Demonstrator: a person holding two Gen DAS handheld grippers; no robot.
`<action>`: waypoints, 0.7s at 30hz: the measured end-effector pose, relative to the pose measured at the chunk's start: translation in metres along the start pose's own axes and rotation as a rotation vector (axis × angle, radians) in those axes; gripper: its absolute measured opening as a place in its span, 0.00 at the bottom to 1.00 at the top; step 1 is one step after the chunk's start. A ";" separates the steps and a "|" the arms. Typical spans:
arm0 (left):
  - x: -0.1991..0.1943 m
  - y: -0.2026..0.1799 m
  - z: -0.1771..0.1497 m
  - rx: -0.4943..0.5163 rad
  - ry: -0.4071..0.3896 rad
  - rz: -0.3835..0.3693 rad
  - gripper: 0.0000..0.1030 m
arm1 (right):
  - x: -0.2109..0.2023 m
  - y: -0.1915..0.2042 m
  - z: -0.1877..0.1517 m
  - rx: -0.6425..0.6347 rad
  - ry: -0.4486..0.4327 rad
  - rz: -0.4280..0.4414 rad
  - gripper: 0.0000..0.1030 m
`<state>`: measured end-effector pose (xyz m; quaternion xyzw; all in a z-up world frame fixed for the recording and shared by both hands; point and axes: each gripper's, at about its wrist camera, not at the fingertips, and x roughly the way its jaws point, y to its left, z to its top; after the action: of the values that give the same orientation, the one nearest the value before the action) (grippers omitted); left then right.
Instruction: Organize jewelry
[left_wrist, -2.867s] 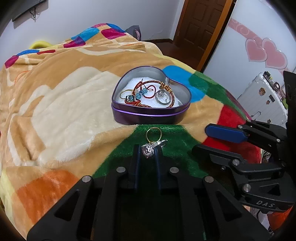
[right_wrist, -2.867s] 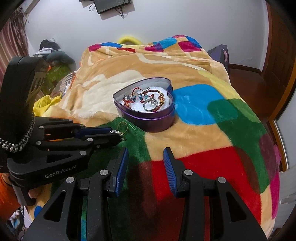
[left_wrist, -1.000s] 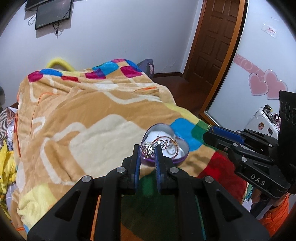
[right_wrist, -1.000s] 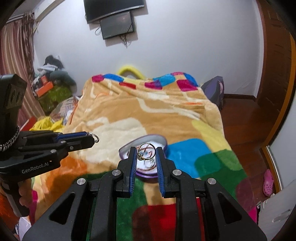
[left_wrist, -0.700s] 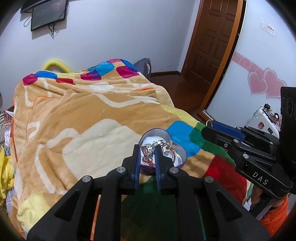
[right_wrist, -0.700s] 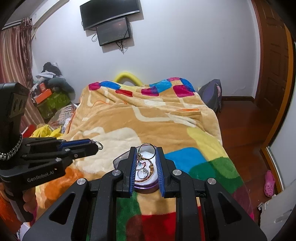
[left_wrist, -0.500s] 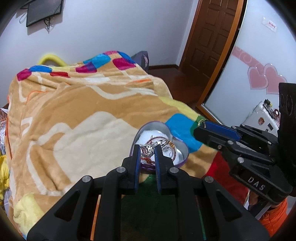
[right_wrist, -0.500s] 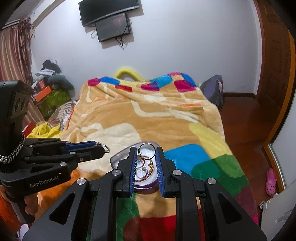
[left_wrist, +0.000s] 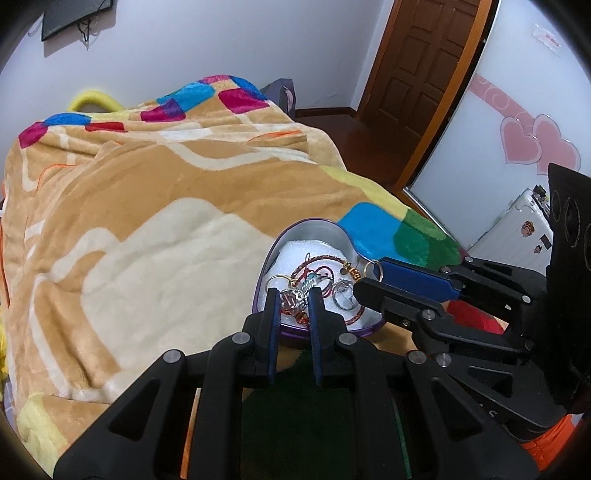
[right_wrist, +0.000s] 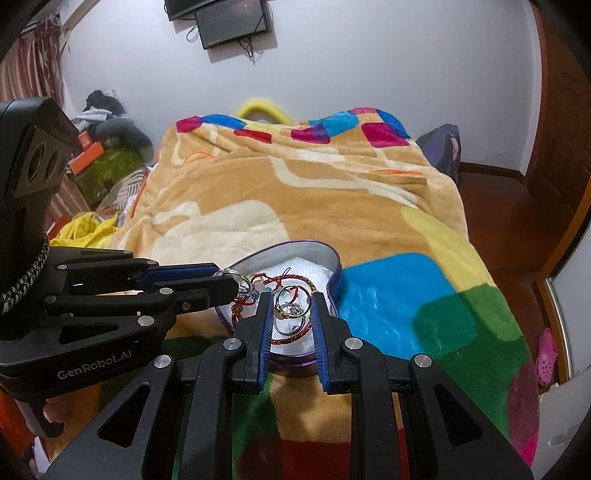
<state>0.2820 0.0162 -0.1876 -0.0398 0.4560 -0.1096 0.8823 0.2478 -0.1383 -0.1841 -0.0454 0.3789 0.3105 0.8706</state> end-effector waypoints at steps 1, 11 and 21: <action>0.000 0.000 0.000 -0.001 -0.002 0.001 0.13 | 0.001 0.000 0.000 -0.004 0.002 -0.002 0.18; -0.016 -0.003 0.000 -0.008 -0.031 0.002 0.13 | -0.002 0.005 0.002 -0.027 0.029 -0.031 0.18; -0.071 -0.010 0.001 -0.018 -0.126 0.006 0.16 | -0.044 0.016 0.012 -0.041 -0.051 -0.051 0.26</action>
<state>0.2415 0.0231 -0.1285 -0.0533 0.4004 -0.1000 0.9093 0.2230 -0.1440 -0.1428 -0.0649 0.3486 0.2971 0.8865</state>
